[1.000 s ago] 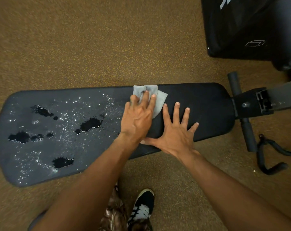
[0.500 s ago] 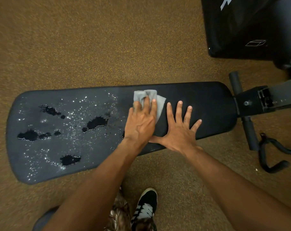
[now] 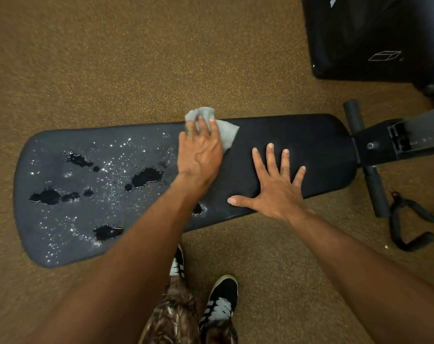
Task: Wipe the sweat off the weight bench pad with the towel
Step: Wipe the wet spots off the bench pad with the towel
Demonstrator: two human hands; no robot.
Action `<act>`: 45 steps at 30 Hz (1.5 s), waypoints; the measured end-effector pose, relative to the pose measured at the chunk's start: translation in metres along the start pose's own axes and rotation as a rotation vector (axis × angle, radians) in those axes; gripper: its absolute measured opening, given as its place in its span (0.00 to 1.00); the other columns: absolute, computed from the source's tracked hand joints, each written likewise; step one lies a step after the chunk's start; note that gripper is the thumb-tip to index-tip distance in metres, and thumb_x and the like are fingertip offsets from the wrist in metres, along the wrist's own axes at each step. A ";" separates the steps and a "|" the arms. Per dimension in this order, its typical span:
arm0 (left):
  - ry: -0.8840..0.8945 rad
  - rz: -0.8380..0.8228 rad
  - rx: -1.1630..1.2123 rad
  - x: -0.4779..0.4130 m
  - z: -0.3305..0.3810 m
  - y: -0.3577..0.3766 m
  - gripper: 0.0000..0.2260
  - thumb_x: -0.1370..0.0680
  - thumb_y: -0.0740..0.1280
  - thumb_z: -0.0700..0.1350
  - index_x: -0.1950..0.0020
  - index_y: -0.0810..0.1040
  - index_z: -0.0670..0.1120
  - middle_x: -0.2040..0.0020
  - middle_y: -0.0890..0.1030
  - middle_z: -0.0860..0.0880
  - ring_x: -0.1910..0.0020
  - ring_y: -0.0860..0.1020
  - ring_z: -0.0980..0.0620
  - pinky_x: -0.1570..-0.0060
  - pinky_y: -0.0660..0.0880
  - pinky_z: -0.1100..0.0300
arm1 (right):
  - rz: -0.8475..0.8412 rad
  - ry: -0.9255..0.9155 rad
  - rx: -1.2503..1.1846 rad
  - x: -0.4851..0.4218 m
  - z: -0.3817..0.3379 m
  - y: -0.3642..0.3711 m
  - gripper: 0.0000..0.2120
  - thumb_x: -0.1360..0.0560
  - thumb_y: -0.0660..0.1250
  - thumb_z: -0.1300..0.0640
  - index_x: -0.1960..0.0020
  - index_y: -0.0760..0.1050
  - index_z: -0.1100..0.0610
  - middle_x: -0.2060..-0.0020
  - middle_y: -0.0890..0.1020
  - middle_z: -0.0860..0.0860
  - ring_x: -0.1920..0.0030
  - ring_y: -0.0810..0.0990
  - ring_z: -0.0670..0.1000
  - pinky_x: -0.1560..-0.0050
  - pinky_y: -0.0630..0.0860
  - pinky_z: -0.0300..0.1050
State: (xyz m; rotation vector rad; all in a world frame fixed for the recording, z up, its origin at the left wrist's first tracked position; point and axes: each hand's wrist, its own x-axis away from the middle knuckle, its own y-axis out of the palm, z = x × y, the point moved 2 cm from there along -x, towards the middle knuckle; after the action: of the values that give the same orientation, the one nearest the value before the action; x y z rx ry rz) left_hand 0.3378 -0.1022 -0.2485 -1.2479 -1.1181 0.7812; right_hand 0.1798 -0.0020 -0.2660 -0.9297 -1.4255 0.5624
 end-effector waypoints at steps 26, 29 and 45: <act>0.358 -0.057 -0.121 0.069 -0.029 0.018 0.30 0.20 0.53 0.41 0.19 0.45 0.47 0.19 0.50 0.43 0.39 0.68 0.39 0.45 0.69 0.48 | 0.069 -0.063 0.006 0.000 0.013 -0.007 0.29 0.19 0.45 0.37 0.22 0.36 0.37 0.21 0.36 0.45 0.22 0.35 0.58 0.28 0.42 0.73; 0.261 -0.065 -0.172 0.070 -0.052 0.016 0.30 0.20 0.53 0.43 0.19 0.45 0.48 0.20 0.50 0.43 0.39 0.67 0.39 0.46 0.69 0.48 | 0.059 -0.058 0.010 0.000 0.013 -0.008 0.30 0.19 0.45 0.36 0.22 0.36 0.38 0.21 0.36 0.45 0.22 0.35 0.58 0.28 0.42 0.73; 0.184 -0.110 0.022 0.092 0.018 0.018 0.29 0.17 0.52 0.42 0.19 0.44 0.43 0.20 0.50 0.38 0.34 0.67 0.36 0.42 0.70 0.47 | 0.060 -0.018 0.032 -0.002 0.010 -0.002 0.31 0.21 0.43 0.33 0.23 0.33 0.37 0.22 0.34 0.45 0.23 0.32 0.57 0.28 0.40 0.73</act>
State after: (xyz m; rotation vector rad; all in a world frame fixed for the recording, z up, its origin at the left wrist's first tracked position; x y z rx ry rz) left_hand 0.3514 -0.0076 -0.2469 -1.2033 -1.0165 0.5820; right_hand 0.1698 -0.0029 -0.2662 -0.9467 -1.4047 0.6385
